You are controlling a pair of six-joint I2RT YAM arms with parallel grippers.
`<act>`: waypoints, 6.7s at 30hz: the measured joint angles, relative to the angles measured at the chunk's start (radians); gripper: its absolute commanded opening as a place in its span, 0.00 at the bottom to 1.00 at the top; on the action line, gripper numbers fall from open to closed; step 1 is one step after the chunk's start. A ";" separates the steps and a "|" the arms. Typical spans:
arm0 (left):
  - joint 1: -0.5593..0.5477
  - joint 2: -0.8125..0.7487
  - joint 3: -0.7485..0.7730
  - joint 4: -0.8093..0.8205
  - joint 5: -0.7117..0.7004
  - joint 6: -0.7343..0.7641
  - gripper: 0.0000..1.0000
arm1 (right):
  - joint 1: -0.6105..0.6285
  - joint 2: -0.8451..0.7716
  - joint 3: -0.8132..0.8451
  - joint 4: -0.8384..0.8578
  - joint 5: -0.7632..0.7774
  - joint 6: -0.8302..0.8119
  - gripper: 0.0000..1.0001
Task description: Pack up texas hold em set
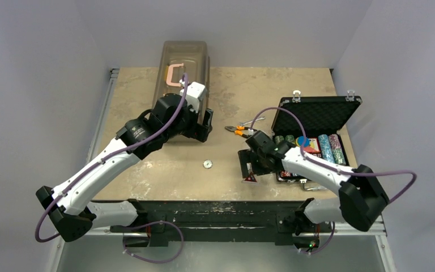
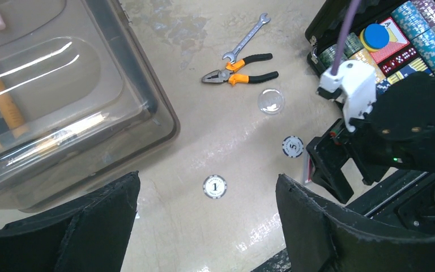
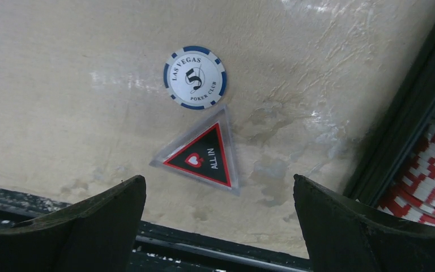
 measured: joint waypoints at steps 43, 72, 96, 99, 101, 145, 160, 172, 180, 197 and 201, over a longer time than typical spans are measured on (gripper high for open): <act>-0.017 -0.019 0.000 -0.002 -0.008 0.003 0.86 | 0.095 0.284 0.084 -0.010 0.002 -0.051 0.74; -0.017 -0.021 0.000 -0.016 -0.007 0.003 0.86 | 0.094 0.049 0.107 -0.060 0.193 0.072 0.17; -0.026 -0.050 0.000 -0.018 -0.003 0.002 0.87 | -0.979 -0.109 0.008 -0.167 0.098 0.284 0.05; -0.027 -0.055 0.000 -0.018 -0.002 0.002 0.87 | -0.994 -0.127 -0.019 -0.152 0.072 0.331 0.02; -0.029 -0.058 0.000 -0.018 0.001 0.002 0.87 | -0.995 -0.133 -0.030 -0.143 0.055 0.362 0.00; -0.030 -0.061 0.004 -0.019 0.038 0.000 0.87 | -0.996 -0.181 -0.105 0.209 0.010 0.274 0.09; -0.030 -0.060 0.004 -0.019 0.038 0.000 0.87 | -1.002 0.033 -0.080 0.429 0.064 0.255 0.30; -0.030 -0.051 0.004 -0.019 0.038 0.000 0.87 | -1.008 0.126 -0.080 0.518 -0.049 0.259 0.37; -0.030 -0.048 0.004 -0.019 0.038 0.000 0.87 | -1.008 0.064 -0.131 0.525 -0.127 0.266 0.37; -0.030 -0.034 0.004 -0.022 0.037 0.000 0.87 | -0.439 -0.230 -0.013 0.304 0.218 0.105 0.99; -0.031 -0.034 0.004 -0.022 0.030 0.000 0.87 | -0.127 -0.233 -0.043 0.302 0.304 0.077 0.99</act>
